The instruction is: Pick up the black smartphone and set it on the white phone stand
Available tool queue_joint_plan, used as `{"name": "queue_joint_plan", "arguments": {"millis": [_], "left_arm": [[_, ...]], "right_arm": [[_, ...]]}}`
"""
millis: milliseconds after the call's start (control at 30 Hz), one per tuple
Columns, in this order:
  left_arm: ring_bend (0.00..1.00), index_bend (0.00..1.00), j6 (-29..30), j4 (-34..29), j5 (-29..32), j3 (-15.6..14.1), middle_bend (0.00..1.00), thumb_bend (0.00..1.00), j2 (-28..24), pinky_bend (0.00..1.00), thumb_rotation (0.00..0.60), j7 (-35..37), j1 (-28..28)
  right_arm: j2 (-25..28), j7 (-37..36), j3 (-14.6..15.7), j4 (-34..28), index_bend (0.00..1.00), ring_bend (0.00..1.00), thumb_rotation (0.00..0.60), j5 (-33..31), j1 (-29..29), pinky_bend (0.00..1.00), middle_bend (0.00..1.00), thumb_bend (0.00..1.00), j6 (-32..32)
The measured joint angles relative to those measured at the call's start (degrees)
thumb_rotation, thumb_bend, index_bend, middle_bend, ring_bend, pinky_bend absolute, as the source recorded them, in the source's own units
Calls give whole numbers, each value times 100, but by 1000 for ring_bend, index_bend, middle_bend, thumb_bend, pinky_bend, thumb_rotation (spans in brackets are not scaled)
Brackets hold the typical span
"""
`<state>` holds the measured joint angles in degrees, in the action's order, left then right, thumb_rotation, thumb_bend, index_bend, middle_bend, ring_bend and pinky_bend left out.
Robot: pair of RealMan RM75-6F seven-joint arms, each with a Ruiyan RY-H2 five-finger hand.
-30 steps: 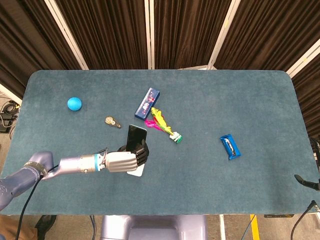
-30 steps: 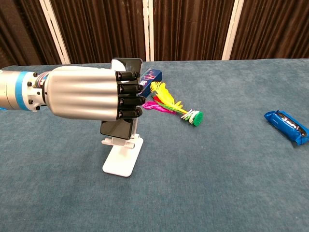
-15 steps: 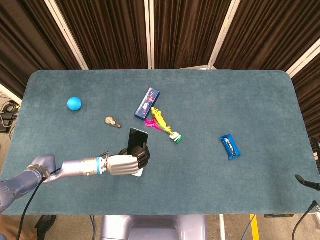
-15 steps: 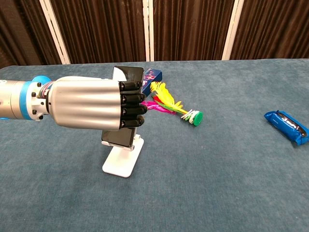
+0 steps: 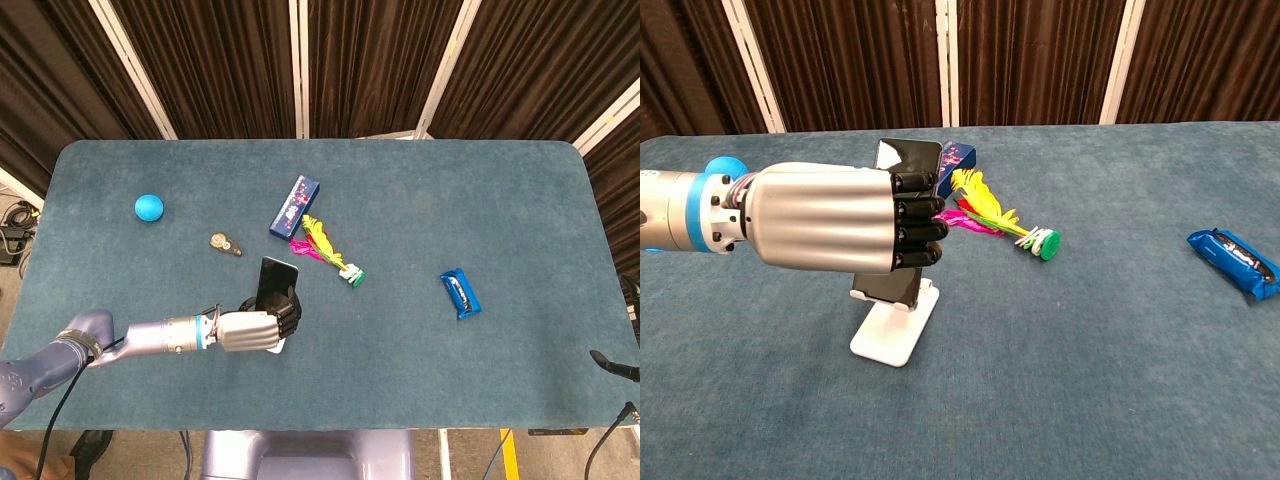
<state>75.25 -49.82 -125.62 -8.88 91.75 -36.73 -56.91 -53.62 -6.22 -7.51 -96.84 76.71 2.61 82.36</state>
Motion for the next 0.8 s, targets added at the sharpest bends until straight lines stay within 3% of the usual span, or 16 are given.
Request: {"name": "queue_joint_plan", "arguments": {"millis": [167,267,567,800], "left_arm": [[131,267,-85,-66,78,20,106,0,-34,192,600,-125,25],[78,179,-131,-133,122,49,33,0,-81,163,600,-292,44],[4,72,-93,-294,137,66,0,0,-214,130,600,-354,47],[0,1,54,-410,134,82,0,0,-372,93,600,-361,67]], "right_arm": [[3,0,2,-5,0,0,600,10,-3,0,0,0,7],[9,-6,5,-10,0,0,600,23,-5,0,0,0,12],[12,-7,10,-23,0,0,600,41,-6,0,0,0,16],[24,-19,14,-38,0,0,600,74,-11,0,0,0,35]]}}
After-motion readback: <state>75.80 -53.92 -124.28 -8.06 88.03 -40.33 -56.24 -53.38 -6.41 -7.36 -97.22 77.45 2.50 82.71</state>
